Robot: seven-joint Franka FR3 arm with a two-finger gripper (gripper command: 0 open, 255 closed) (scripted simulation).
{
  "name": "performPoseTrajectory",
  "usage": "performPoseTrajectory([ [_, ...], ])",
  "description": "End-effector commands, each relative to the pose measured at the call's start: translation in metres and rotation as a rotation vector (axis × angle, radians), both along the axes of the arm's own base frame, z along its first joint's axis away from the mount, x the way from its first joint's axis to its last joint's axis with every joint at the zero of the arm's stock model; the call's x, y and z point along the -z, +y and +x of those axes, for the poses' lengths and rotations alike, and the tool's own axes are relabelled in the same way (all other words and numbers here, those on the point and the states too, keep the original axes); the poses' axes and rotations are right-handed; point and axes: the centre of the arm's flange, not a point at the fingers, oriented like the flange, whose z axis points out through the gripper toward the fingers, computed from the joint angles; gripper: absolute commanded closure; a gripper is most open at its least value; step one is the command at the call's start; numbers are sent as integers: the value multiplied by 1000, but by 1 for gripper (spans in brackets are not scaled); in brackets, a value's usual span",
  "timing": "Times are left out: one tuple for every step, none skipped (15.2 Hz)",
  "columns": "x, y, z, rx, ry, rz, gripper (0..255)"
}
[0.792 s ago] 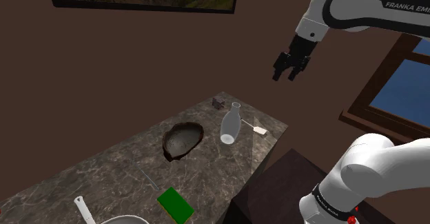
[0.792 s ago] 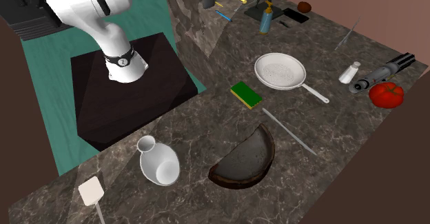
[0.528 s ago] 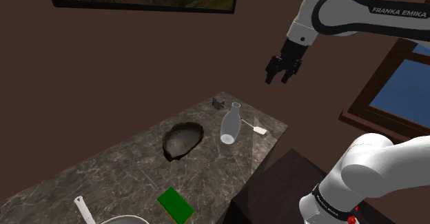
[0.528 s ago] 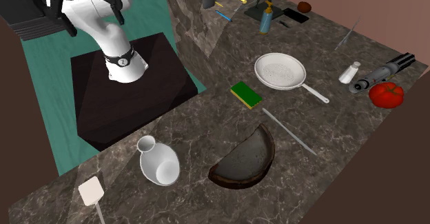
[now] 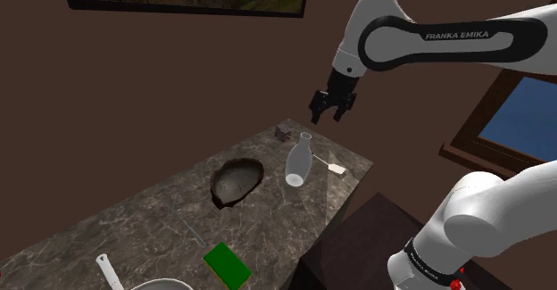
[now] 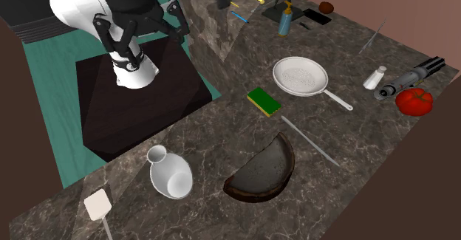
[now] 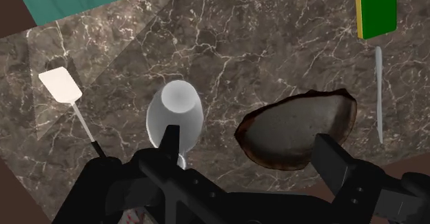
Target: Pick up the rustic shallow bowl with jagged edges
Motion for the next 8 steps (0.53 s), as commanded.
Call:
performPoseTrajectory([
  [18,16,14,-2,4,-5,0],
  [26,25,20,-4,6,-8,0],
  [34,34,27,-5,8,-10,0],
  [42,43,33,-7,11,-13,0],
  [50,52,40,-9,13,-15,0],
  [58,60,46,-10,16,-18,0],
  [66,69,53,-12,18,-21,0],
  [75,78,59,-13,20,-23,0],
])
